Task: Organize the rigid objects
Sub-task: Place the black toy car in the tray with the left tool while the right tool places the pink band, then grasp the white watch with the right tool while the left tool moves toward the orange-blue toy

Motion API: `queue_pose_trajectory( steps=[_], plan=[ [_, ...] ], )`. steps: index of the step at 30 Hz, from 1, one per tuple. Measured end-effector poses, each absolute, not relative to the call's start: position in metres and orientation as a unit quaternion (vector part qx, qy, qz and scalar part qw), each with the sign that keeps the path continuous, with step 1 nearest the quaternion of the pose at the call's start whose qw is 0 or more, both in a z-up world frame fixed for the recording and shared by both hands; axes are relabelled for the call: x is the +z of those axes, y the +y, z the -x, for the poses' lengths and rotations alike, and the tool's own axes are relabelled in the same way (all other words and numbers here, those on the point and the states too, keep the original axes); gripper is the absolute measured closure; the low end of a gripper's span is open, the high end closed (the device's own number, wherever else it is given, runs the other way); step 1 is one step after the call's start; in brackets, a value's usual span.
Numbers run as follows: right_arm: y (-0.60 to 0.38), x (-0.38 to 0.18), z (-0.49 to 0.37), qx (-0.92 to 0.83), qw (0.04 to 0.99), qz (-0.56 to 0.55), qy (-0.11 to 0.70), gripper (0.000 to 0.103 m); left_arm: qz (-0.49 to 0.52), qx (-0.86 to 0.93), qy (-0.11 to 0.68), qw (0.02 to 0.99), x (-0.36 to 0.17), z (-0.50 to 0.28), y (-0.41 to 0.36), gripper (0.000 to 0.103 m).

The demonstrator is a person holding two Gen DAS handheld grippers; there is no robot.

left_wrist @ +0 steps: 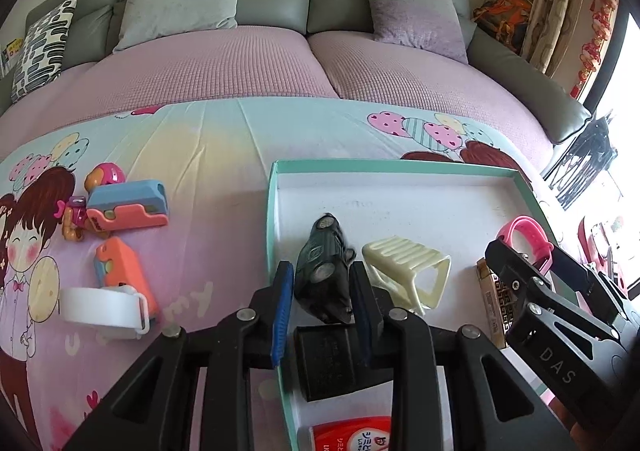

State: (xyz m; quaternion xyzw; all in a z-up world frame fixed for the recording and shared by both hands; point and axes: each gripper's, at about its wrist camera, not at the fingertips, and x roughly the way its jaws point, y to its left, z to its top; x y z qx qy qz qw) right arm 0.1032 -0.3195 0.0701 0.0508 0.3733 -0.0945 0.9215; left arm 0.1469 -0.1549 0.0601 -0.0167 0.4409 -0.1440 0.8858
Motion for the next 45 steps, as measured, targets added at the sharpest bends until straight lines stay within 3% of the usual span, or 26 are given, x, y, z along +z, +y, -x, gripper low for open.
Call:
queue_pose_trajectory(
  steps=[4, 12, 14, 18, 21, 26, 32, 45],
  plan=[
    [-0.316, 0.067, -0.105, -0.092, 0.919, -0.043, 0.38, 0.029, 0.02, -0.137, 0.44, 0.887, 0.061, -0.146, -0.153, 0.049],
    [-0.309, 0.063, -0.108, -0.089, 0.916, -0.024, 0.39, 0.028, 0.025, -0.12, 0.436, 0.891, 0.067, -0.145, -0.141, 0.047],
    [-0.308, 0.063, -0.108, -0.09, 0.916, -0.023, 0.39, 0.027, 0.027, -0.115, 0.434, 0.893, 0.069, -0.145, -0.137, 0.039],
    [-0.309, 0.065, -0.107, -0.083, 0.918, -0.031, 0.386, 0.002, 0.036, -0.109, 0.427, 0.897, 0.075, -0.144, -0.129, 0.036],
    [-0.307, 0.065, -0.107, -0.086, 0.92, -0.024, 0.381, 0.001, 0.04, -0.103, 0.425, 0.898, 0.076, -0.144, -0.123, 0.035],
    [-0.307, 0.065, -0.107, -0.08, 0.923, -0.028, 0.376, 0.0, 0.05, -0.087, 0.427, 0.898, 0.075, -0.146, -0.112, 0.012],
    [-0.307, 0.069, -0.106, -0.076, 0.927, -0.039, 0.365, 0.0, 0.067, -0.065, 0.419, 0.903, 0.076, -0.146, -0.098, 0.005],
    [-0.299, 0.091, -0.098, -0.064, 0.938, -0.048, 0.336, 0.0, 0.07, -0.045, 0.393, 0.916, 0.1, -0.138, -0.077, 0.004]
  ],
)
